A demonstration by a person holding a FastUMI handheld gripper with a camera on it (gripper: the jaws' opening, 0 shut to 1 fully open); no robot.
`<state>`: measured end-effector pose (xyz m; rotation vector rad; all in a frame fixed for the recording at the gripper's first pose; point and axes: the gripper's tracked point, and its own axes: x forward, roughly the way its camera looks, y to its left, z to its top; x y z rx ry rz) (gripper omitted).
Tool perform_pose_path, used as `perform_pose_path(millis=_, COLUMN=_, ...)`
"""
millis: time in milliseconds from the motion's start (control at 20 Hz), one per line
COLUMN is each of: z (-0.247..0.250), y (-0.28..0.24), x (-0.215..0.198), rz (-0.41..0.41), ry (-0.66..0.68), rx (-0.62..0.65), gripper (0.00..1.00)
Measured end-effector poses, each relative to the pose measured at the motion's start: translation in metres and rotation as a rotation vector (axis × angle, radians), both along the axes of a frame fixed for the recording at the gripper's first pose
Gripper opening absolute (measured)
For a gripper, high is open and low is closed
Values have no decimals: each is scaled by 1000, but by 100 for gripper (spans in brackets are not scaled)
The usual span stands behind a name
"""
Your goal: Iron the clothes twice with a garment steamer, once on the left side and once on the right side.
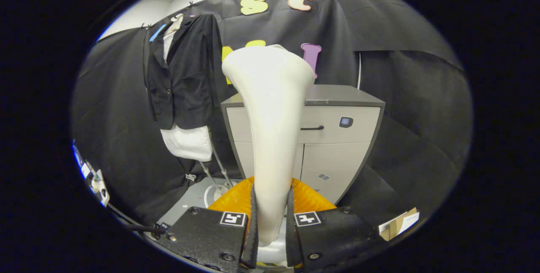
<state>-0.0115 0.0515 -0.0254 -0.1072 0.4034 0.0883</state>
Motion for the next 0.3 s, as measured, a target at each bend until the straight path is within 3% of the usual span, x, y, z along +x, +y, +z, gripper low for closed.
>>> perform_pose_path(millis=300, z=-6, y=3, x=5, rz=-29, ry=14, rx=-10, gripper=29)
